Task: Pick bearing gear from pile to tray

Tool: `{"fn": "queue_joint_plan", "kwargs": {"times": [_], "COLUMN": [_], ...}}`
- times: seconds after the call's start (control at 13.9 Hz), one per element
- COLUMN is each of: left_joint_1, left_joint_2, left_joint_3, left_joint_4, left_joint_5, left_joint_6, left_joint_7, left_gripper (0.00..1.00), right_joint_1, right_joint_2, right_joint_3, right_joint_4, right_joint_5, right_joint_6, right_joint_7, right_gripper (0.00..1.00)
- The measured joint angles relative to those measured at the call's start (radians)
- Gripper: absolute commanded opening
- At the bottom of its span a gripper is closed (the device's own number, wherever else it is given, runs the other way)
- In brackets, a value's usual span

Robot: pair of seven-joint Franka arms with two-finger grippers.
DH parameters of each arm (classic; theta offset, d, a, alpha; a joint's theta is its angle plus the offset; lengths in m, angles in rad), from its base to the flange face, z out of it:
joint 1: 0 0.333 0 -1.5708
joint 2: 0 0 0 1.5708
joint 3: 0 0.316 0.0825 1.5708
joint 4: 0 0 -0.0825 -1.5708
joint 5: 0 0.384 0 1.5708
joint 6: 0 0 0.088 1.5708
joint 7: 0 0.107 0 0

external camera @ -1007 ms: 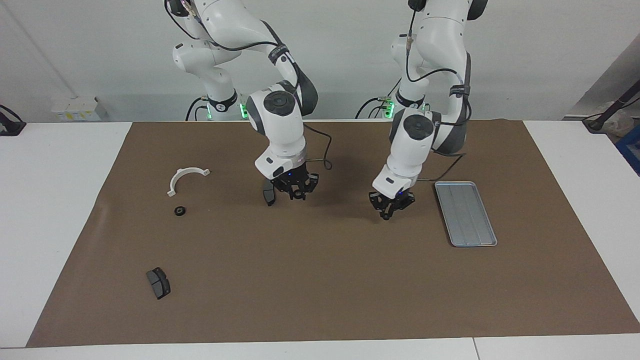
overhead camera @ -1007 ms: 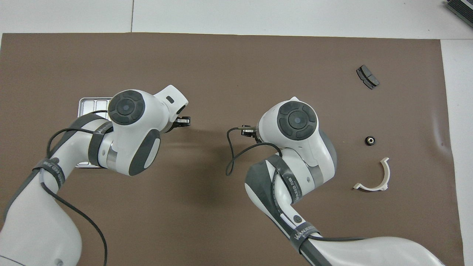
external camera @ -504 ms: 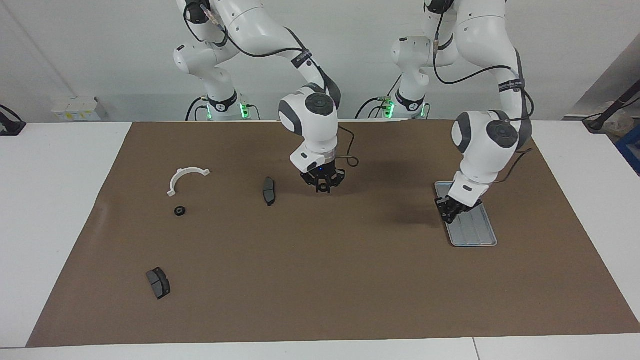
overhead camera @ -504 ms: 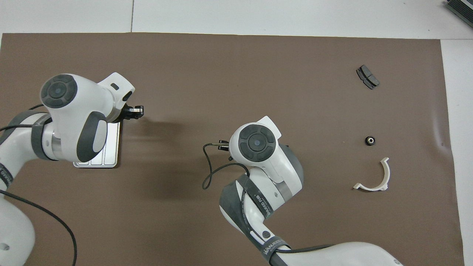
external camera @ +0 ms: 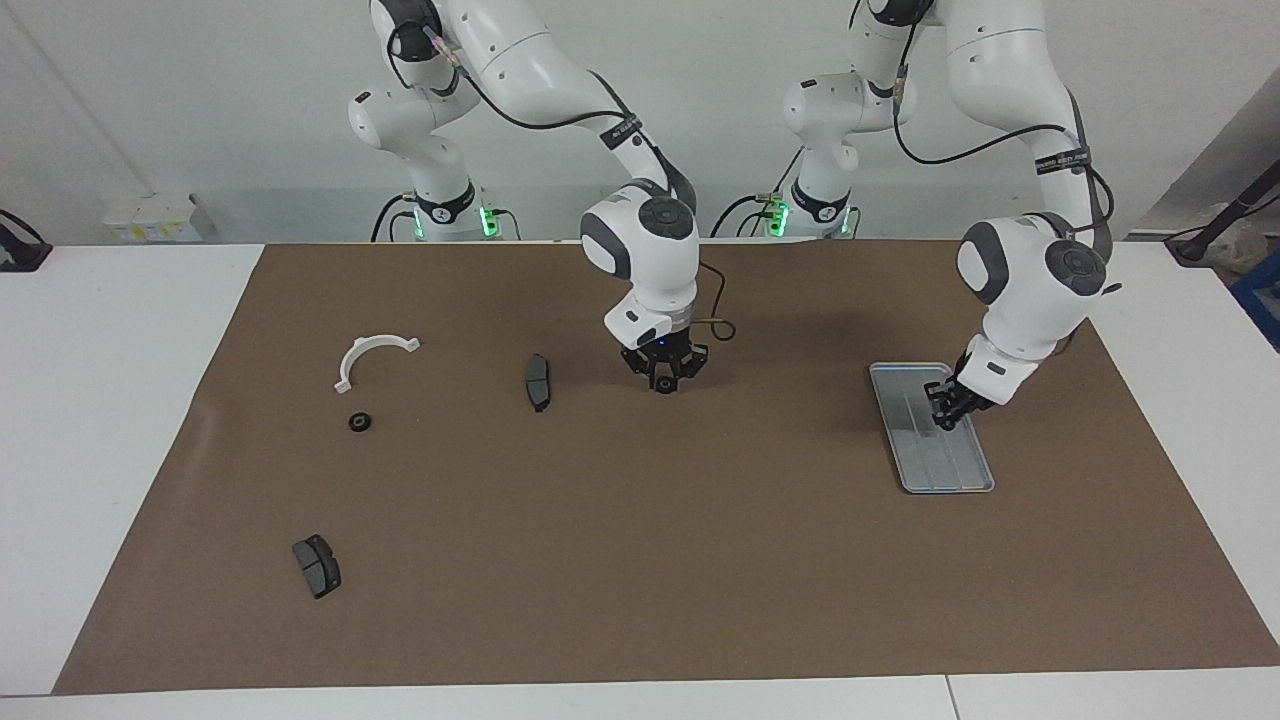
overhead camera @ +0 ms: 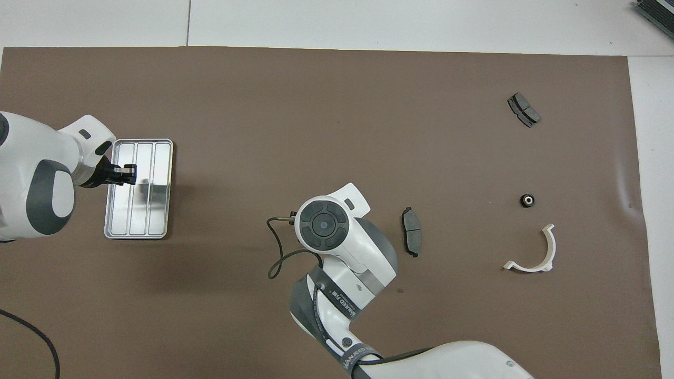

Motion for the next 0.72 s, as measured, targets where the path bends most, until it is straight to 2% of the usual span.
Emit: {"fn": "queue_joint_plan", "kwargs": {"times": [0.14, 0.43, 0.72], "left_joint_1": [0.0, 0.0, -0.013], "left_joint_2": [-0.005, -0.013, -0.013], "left_joint_3": [-0.004, -0.005, -0.013], "left_joint_4": [-0.008, -0.012, -0.011], "left_joint_5": [0.0, 0.0, 0.0], "left_joint_6": [0.003, 0.011, 0.036], "left_joint_7": [0.0, 0.0, -0.002], "left_gripper": [0.38, 0.41, 0.39], "right_joint_1": [-0.005, -0.077, -0.183], "right_joint_2": [-0.001, -0.049, -0.155], "right_joint_3": [-0.006, -0.016, -0.017], "right_joint_4": [0.006, -0.001, -0.105], "right_joint_5": [0.0, -0.006, -0.007], "right_joint_6": [0.001, 0.0, -0.007], "right_joint_7": [0.0, -0.046, -0.192], "right_gripper": [1.0, 1.0, 1.0]}}
